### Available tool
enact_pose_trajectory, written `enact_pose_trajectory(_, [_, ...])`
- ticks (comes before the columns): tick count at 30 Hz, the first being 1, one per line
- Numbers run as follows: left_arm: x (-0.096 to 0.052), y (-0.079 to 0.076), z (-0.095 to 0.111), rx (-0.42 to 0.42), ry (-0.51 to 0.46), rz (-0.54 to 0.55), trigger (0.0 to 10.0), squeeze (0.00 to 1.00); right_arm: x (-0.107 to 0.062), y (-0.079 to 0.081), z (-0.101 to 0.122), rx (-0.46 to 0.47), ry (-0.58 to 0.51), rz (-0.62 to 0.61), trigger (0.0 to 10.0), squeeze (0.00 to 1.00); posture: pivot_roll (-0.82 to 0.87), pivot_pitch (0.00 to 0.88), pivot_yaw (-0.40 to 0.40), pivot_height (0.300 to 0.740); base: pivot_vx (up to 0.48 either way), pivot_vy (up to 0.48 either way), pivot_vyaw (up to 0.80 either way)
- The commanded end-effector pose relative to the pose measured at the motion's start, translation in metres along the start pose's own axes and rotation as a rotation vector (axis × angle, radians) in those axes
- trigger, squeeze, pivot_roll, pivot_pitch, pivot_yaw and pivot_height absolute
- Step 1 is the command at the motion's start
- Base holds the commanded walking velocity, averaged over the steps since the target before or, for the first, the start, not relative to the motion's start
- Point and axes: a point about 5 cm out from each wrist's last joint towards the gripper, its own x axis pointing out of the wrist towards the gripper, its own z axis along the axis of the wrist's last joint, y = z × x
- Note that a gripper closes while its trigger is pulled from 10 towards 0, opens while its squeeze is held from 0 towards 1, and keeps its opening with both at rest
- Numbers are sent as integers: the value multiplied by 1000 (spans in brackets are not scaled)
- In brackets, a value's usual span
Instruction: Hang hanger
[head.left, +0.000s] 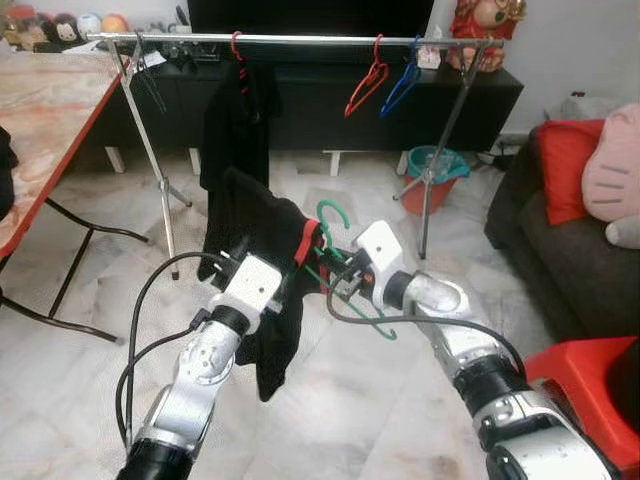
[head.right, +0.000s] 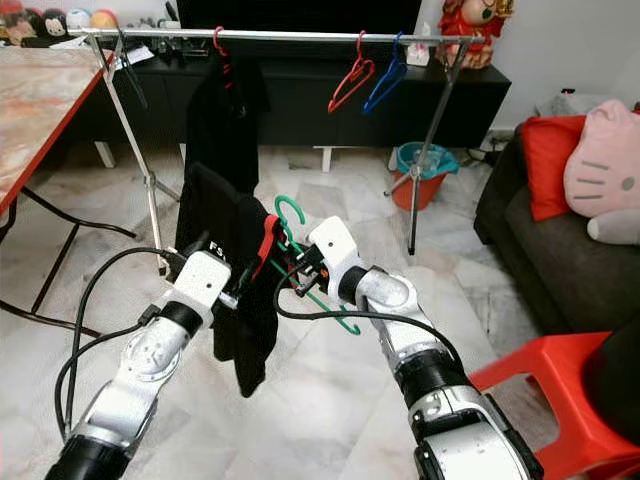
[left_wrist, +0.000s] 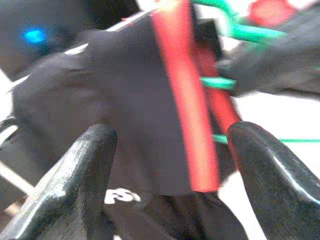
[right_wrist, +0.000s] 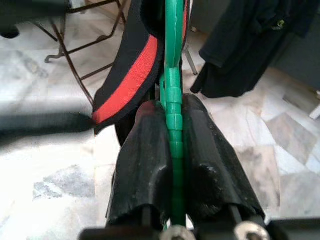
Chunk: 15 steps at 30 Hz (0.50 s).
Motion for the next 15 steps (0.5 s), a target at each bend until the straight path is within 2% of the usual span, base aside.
enact_pose_trajectory(1, [-3, -5, -1, 16, 13, -57, 10000, 0, 3, -3, 12, -9, -30, 7, 0, 0, 124, 0, -82, 732, 0, 0, 0])
enact_pose_trajectory(7, [-5, -5, -7, 32, 63, -79, 10000, 0, 7, -3, 18, -8, -40, 18, 0, 0, 127, 0, -86, 732, 0, 0, 0])
enact_pose_trajectory(11, [4, -5, -15, 101, 136, 10, 10000, 0, 11, 1, 26, -14, -63, 45, 0, 0, 116, 0, -86, 732, 0, 0, 0])
enact_pose_trajectory(15, [8, -6, -20, 140, 204, 24, 10000, 0, 11, 3, 28, -21, -68, 57, 0, 0, 105, 0, -86, 732, 0, 0, 0])
